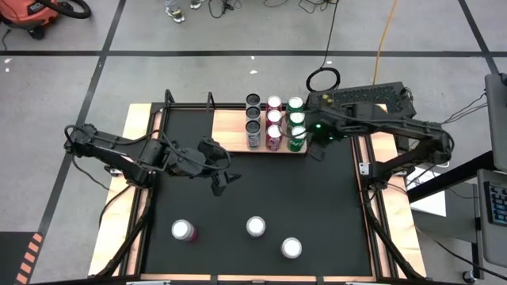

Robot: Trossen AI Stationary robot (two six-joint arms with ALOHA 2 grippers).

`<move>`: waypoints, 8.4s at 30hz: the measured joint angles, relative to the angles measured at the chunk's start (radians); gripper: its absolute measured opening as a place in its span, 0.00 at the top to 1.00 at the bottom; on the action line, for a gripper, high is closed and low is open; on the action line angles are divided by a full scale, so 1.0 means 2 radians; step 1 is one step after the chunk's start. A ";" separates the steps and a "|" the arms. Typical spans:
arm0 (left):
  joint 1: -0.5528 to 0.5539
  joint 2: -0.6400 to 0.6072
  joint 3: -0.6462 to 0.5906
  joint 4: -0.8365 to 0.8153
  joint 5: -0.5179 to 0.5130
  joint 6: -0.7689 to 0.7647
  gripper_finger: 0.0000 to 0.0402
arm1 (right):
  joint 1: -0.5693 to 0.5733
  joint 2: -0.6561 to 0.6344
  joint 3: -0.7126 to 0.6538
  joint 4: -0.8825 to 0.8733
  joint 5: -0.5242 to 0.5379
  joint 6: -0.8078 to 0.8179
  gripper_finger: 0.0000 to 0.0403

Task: Place canned beverage on shelf
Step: Put the middle pink soda can on the shelf

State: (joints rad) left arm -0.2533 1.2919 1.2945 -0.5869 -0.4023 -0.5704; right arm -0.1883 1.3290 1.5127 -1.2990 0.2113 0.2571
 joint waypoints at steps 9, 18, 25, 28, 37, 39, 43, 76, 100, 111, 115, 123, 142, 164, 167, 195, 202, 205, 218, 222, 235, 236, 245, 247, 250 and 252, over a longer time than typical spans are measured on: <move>0.002 0.000 0.000 0.000 0.028 -0.027 0.07 | 0.033 -0.069 0.000 -0.068 -0.054 0.153 0.89; -0.014 -0.001 0.019 -0.022 0.082 -0.041 0.07 | 0.081 -0.106 0.000 -0.039 0.002 0.155 0.89; -0.038 0.027 0.100 -0.152 0.085 -0.041 0.07 | 0.082 -0.110 0.000 -0.038 0.013 0.072 0.89; -0.049 0.047 0.125 -0.184 0.085 -0.044 0.07 | 0.082 -0.111 0.000 -0.032 0.011 0.032 0.89; -0.076 0.133 0.139 -0.150 0.143 -0.167 0.07 | 0.082 -0.111 0.000 -0.030 0.003 -0.084 0.89; -0.083 0.153 0.139 -0.120 0.145 -0.187 0.07 | 0.082 -0.112 -0.001 -0.030 -0.016 -0.098 0.89; -0.090 0.188 0.139 -0.062 0.145 -0.212 0.07 | 0.082 -0.119 -0.001 -0.029 -0.042 -0.103 0.89; -0.078 0.275 0.139 -0.022 0.158 -0.115 0.01 | 0.082 -0.145 -0.001 -0.029 -0.041 -0.150 0.89; -0.094 0.294 0.128 -0.034 0.137 -0.024 0.00 | 0.082 -0.144 -0.001 -0.003 -0.041 -0.112 0.89; -0.089 0.328 0.128 -0.011 0.131 -0.026 0.00 | 0.082 -0.144 -0.001 -0.003 -0.041 -0.127 0.89; -0.085 0.342 0.128 0.004 0.134 -0.026 0.00 | 0.082 -0.144 -0.001 -0.003 -0.041 -0.130 0.89; -0.080 0.351 0.128 0.014 0.134 -0.026 0.04 | 0.082 -0.144 -0.001 -0.003 -0.041 -0.131 0.89; -0.080 0.348 0.154 -0.024 0.139 -0.025 0.30 | 0.082 -0.137 -0.001 0.030 -0.041 -0.131 0.89; -0.044 0.348 0.339 -0.168 0.128 -0.206 0.29 | 0.082 -0.134 -0.001 0.091 -0.041 -0.149 0.89; -0.036 0.348 0.365 -0.167 0.118 -0.263 0.29 | 0.082 -0.134 -0.001 0.091 -0.041 -0.142 0.89; 0.032 0.327 0.437 -0.133 0.019 -0.456 0.28 | 0.082 -0.196 -0.095 0.138 -0.084 -0.118 0.89; 0.037 0.315 0.437 -0.096 -0.030 -0.475 0.28 | 0.082 -0.195 -0.095 0.160 -0.121 -0.135 0.85; 0.037 0.312 0.437 -0.098 -0.041 -0.491 0.28 | 0.082 -0.195 -0.095 0.179 -0.137 -0.135 0.77; 0.049 0.312 0.437 -0.104 -0.050 -0.537 0.28 | 0.082 -0.195 -0.095 0.205 -0.160 -0.106 0.29; 0.057 0.312 0.437 -0.102 -0.057 -0.535 0.28 | 0.082 -0.195 -0.095 0.216 -0.159 -0.097 0.17; 0.065 0.312 0.436 -0.072 -0.070 -0.509 0.28 | 0.082 -0.141 -0.095 0.295 -0.133 -0.117 0.06; 0.066 0.312 0.436 -0.072 -0.072 -0.507 0.28 | 0.082 -0.136 -0.095 0.297 -0.132 -0.123 0.06; 0.064 0.312 0.436 -0.074 -0.076 -0.505 0.28 | 0.082 -0.119 -0.094 0.307 -0.130 -0.150 0.13; 0.064 0.312 0.436 -0.074 -0.076 -0.505 0.28 | 0.082 -0.117 -0.094 0.312 -0.130 -0.150 0.15; 0.064 0.312 0.436 -0.076 -0.076 -0.505 0.28 | 0.082 -0.111 -0.094 0.321 -0.130 -0.150 0.20; 0.064 0.312 0.436 -0.081 -0.076 -0.505 0.28 | 0.082 -0.106 -0.094 0.319 -0.130 -0.150 0.23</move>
State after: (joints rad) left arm -0.1256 1.9163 2.1674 -0.7495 -0.5537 -1.5814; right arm -0.0246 1.1161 1.3239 -0.6611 -0.0489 -0.0425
